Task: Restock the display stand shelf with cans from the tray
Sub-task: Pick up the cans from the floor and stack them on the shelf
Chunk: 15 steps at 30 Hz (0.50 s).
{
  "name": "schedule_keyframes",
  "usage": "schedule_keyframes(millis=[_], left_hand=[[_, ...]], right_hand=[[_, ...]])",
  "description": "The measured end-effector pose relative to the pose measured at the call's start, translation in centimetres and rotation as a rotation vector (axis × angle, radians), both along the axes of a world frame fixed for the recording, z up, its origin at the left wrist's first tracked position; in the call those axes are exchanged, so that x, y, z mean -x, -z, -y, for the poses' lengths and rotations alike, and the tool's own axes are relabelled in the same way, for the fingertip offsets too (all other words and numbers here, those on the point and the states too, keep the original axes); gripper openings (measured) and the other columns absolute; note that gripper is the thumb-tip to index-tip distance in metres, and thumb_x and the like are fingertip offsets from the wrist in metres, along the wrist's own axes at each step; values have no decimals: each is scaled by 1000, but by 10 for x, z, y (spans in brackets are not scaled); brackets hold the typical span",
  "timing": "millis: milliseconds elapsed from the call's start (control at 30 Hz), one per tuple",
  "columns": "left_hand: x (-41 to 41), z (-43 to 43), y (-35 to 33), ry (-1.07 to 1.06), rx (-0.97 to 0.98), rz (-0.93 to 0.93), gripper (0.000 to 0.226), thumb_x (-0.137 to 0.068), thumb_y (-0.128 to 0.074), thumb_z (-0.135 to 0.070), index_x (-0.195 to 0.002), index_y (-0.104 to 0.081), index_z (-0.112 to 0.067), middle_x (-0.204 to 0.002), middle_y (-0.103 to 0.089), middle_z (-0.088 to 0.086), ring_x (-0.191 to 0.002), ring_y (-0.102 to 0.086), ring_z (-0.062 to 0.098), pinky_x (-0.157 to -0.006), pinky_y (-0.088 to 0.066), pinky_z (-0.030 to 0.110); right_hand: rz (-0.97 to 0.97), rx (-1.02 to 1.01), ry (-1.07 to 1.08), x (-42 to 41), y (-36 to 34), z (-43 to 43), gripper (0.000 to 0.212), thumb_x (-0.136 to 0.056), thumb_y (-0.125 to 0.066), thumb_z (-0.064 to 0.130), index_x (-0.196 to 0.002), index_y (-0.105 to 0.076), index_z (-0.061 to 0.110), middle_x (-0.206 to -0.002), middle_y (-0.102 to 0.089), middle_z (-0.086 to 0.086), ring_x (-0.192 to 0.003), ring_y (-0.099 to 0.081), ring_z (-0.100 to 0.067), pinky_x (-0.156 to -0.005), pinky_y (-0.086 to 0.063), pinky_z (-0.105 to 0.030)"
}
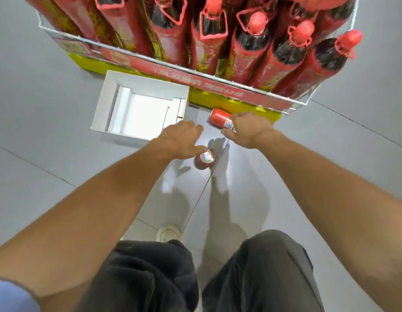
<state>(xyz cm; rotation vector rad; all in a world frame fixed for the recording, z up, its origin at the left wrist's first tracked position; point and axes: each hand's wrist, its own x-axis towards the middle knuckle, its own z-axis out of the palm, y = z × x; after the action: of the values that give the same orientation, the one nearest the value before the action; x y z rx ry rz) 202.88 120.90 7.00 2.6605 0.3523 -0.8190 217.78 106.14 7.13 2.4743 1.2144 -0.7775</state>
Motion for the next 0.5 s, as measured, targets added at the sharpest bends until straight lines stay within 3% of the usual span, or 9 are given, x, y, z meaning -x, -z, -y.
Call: schedule_keyframes(millis=[233,367,500], left_hand=[[-20,8,114,25,28,44,62,-94,-55,-57,-135,-51,-10,-126,-57,16,-121,-54,35,-97,-48,48],[-17,20,149,-8,110,59,80,-81,-55,-70,-139,-50,-15,-126,-60,14,-120,-56,35,-97,-49,48],[-6,34,175,-17,142,89,72,-71,-77,-62,-123,-53,-18,-111,-61,8,-105,-58,31,-86,-52,45]], right_hand=[[76,-67,-2,-30,117,-14,60,-103,-40,60,-133,-56,11,-125,-61,-18,-118,-56,-38,-85,-48,-45],[101,-130,27,-37,156,-19,59,-102,-43,61,-136,-54,14,-125,-61,-14,-117,-56,-34,-82,-47,-43],[134,-189,46,-43,182,-19,58,-102,-44,60,-137,-54,14,-125,-59,-13,-115,-57,-33,-78,-45,-41]])
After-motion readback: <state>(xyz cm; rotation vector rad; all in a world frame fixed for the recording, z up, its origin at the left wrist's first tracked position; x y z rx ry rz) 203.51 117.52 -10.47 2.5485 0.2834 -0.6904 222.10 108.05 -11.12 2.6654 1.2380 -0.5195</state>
